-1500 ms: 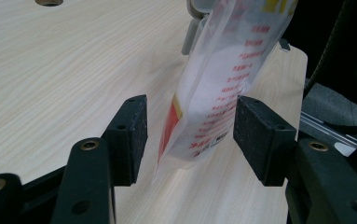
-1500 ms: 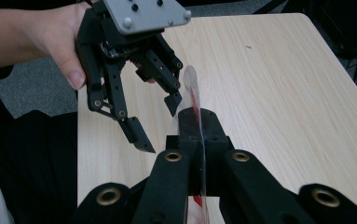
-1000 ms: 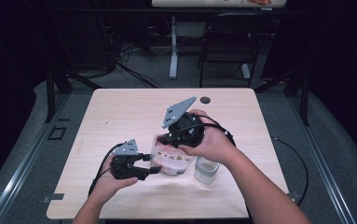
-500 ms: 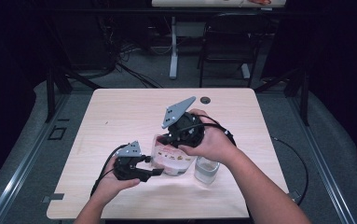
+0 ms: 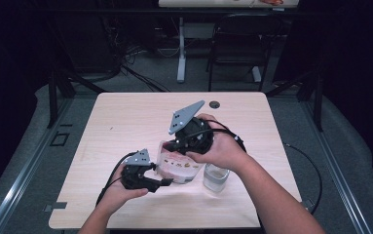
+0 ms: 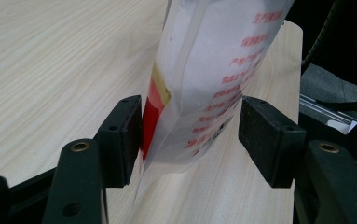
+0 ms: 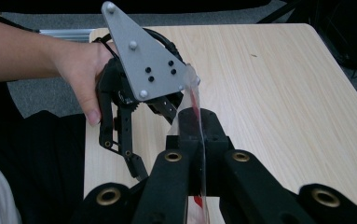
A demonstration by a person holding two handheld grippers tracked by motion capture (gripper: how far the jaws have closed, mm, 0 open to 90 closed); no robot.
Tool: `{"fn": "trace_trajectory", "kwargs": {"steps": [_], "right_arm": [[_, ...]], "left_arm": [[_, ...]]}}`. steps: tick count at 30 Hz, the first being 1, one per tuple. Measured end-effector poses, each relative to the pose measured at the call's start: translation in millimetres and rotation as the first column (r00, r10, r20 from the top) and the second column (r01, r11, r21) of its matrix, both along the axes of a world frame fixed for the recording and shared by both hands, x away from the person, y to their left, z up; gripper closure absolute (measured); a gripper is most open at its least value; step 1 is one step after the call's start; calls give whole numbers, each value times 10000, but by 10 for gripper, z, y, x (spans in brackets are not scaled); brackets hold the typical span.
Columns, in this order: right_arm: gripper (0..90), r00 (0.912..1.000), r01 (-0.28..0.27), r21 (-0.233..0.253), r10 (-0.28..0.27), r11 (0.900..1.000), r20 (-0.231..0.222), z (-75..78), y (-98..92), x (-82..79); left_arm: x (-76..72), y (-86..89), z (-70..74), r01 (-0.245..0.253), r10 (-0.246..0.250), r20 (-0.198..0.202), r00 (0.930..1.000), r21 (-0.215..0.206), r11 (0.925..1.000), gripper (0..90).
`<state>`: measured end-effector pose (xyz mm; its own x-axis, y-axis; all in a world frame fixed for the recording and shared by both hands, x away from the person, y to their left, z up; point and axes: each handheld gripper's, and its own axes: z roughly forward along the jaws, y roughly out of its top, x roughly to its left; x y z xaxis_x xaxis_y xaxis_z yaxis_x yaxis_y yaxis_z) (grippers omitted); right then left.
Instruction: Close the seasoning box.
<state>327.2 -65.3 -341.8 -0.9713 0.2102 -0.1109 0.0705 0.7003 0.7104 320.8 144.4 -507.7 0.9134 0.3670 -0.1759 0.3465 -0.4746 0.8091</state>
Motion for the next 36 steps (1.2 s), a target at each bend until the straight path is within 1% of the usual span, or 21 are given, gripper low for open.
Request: {"fn": "trace_trajectory", "kwargs": {"steps": [6, 9, 10, 11, 12, 15, 20, 22, 23, 24, 27, 32, 36], "right_arm": [[900, 9999, -106, -21, 106, 9999, 41, 21, 5, -7], [900, 9999, -136, 8, 136, 9999, 45, 28, 10, -14], [900, 9999, -142, 8, 142, 9999, 52, 29, 11, -16], [900, 9999, -112, 35, 112, 9999, 68, 29, 15, -21], [900, 9999, -133, -42, 134, 9999, 105, 37, 13, -20], [900, 9999, -139, 27, 139, 9999, 72, 44, 13, -25], [900, 9998, -174, 11, 174, 9998, 111, 48, 15, -36], [900, 9998, -185, 8, 185, 9998, 110, 44, 15, -36], [900, 9998, -185, 8, 185, 9998, 110, 44, 15, -36], [900, 9998, -185, 30, 184, 9998, 112, 39, 16, -35], [900, 9998, -195, 23, 194, 9998, 95, 36, 14, -30], [900, 9998, -197, 33, 197, 9998, 64, 26, 11, -33], [900, 9998, -212, -2, 212, 9998, 50, 23, 0, -29]], "left_arm": [[-2, -23, -25, 99, -99, -18, 9999, -3, 10000, 389], [-1, -39, -47, 133, -132, -59, 9999, 32, 9999, 382], [-3, -43, -45, 126, -125, -32, 9999, 113, 9999, 382], [-3, -45, -48, 146, -146, -4, 9999, 61, 9999, 382], [-5, -46, -48, 161, -161, 16, 9999, 51, 9999, 383], [-3, -49, -57, 184, -184, -21, 9998, 32, 9998, 383], [-3, -37, -69, 229, -229, -36, 9997, -34, 9997, 397], [-4, -37, -71, 250, -250, -29, 9997, -21, 9997, 436], [-7, -38, -72, 271, -271, 19, 9996, 11, 9996, 436], [-10, -38, -72, 282, -282, 39, 9996, 85, 9996, 488], [-9, -38, -77, 317, -317, -24, 9995, 65, 9995, 503], [-9, -32, -76, 375, -375, -6, 9993, 213, 9991, 527], [-7, -26, -82, 427, -426, -29, 9991, 164, 9990, 544]]}}
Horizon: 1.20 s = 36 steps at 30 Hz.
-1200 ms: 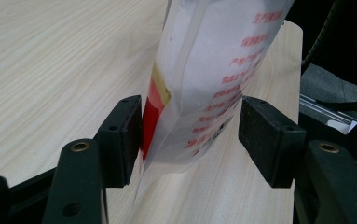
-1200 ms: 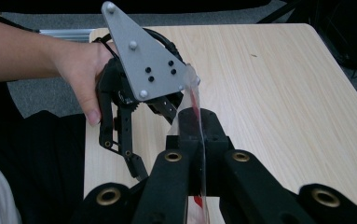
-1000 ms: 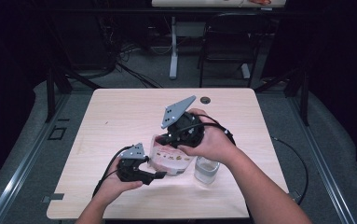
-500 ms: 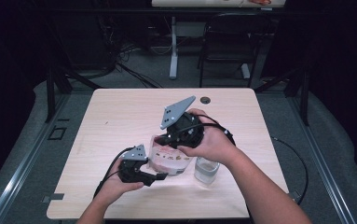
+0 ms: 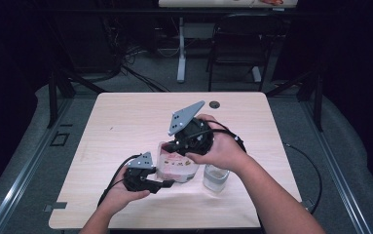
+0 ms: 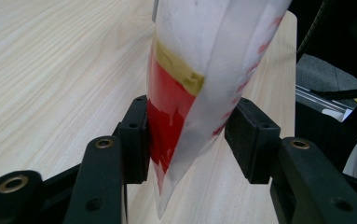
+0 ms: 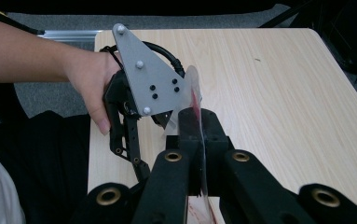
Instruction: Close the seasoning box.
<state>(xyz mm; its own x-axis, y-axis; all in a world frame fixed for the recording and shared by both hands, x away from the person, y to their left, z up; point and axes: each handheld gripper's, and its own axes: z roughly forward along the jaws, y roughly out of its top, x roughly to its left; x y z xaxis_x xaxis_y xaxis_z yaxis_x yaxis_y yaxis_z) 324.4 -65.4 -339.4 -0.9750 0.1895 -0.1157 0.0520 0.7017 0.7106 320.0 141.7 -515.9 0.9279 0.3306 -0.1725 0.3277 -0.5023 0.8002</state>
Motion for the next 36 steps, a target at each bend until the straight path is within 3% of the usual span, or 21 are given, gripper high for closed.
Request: {"fn": "trace_trajectory", "kwargs": {"steps": [24, 36], "right_arm": [[892, 9996, 180, 169, -176, 9997, -231, -89, -128, 26], [867, 9987, 446, 415, -435, 9981, -262, -130, -212, 29]], "left_arm": [[3, 87, 83, -77, 112, -370, 9993, 929, 9956, 635], [-20, 128, 114, -79, 116, -316, 9994, 1148, 9934, 647]]}}
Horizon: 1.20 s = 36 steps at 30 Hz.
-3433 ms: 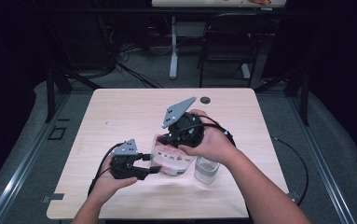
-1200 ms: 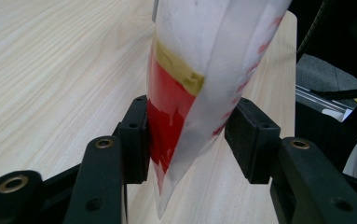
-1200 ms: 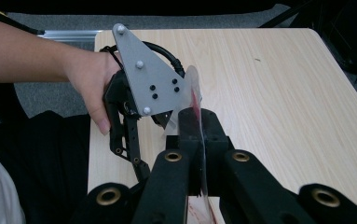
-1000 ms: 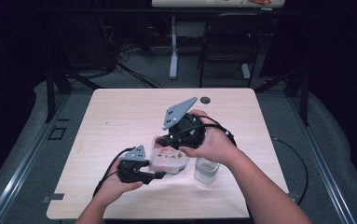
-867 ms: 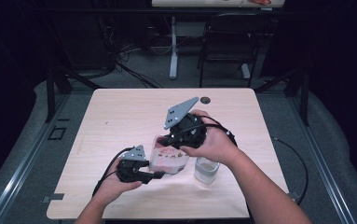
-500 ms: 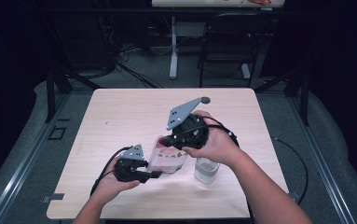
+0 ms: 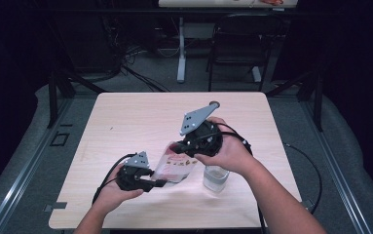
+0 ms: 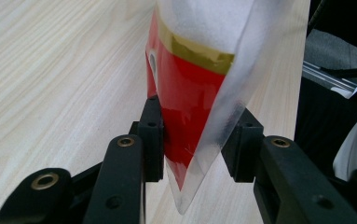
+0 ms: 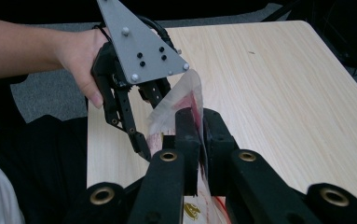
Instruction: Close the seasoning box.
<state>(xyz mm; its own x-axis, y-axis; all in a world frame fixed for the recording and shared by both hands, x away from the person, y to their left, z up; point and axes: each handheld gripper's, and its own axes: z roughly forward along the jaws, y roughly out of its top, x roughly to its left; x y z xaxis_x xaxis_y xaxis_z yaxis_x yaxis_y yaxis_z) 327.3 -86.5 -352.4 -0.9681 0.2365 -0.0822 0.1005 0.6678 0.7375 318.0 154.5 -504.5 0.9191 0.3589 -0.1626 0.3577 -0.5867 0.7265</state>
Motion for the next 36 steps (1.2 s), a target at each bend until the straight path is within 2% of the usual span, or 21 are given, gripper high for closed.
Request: {"fn": "trace_trajectory", "kwargs": {"steps": [13, 18, 24, 33, 36], "right_arm": [[885, 9994, 347, -63, -347, 9994, 18, -127, -92, 16], [888, 9988, 486, 43, -486, 9988, -54, -181, -124, 20], [891, 9983, 566, 63, -565, 9984, -173, -261, -153, 23], [891, 9973, 680, 201, -674, 9975, -302, -326, -186, 36], [892, 9970, 683, 186, -675, 9975, -387, -347, -196, 41]], "left_arm": [[16, 64, -34, -109, 111, -70, 9999, 241, 9996, 655], [28, 75, -53, -21, 24, -172, 9998, 210, 9998, 657], [31, 85, -78, -60, 69, -189, 9998, 466, 9989, 658], [42, 102, -102, 37, -22, -362, 9993, 419, 9991, 659], [41, 100, -106, -8, 27, -335, 9994, 579, 9983, 659]]}}
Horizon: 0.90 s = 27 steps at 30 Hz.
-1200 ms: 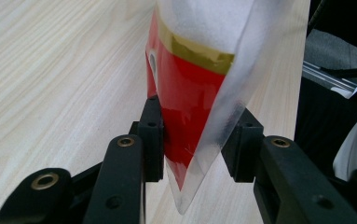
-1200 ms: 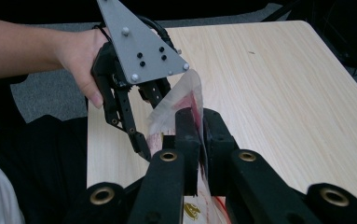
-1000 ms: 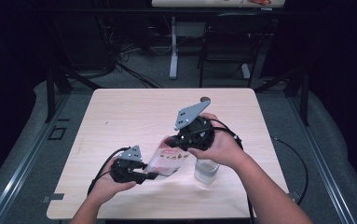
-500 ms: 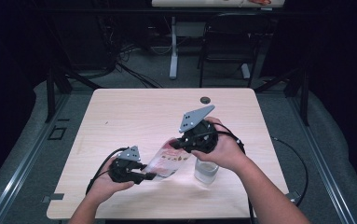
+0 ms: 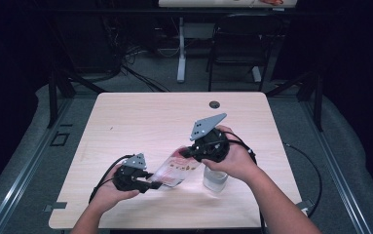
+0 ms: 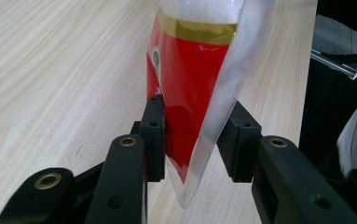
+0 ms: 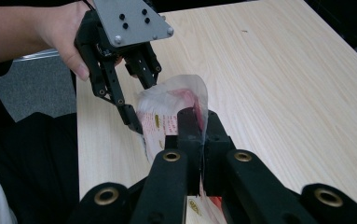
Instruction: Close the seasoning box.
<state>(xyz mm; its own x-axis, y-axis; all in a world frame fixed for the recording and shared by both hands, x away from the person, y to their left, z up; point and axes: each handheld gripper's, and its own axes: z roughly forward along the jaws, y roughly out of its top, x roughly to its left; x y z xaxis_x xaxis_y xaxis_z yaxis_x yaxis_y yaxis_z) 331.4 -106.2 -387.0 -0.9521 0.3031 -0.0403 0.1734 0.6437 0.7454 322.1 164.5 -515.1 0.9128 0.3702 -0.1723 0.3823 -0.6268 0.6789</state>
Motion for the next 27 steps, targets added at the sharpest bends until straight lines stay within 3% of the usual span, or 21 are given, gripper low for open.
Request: {"fn": "trace_trajectory", "kwargs": {"steps": [10, 13, 27], "right_arm": [[891, 9997, 211, 7, -211, 9998, -112, -68, -38, 6], [892, 9996, 233, -19, -234, 9997, -130, -86, -53, 5], [893, 9976, 583, 610, -559, 9964, -400, -183, -145, -38]], "left_arm": [[10, 27, -7, 40, -40, -96, 9999, 38, 10000, 660], [11, 44, -7, 79, -79, -288, 9996, -13, 10000, 660], [-11, 119, 61, 163, -163, -401, 9991, -7, 9999, 663]]}}
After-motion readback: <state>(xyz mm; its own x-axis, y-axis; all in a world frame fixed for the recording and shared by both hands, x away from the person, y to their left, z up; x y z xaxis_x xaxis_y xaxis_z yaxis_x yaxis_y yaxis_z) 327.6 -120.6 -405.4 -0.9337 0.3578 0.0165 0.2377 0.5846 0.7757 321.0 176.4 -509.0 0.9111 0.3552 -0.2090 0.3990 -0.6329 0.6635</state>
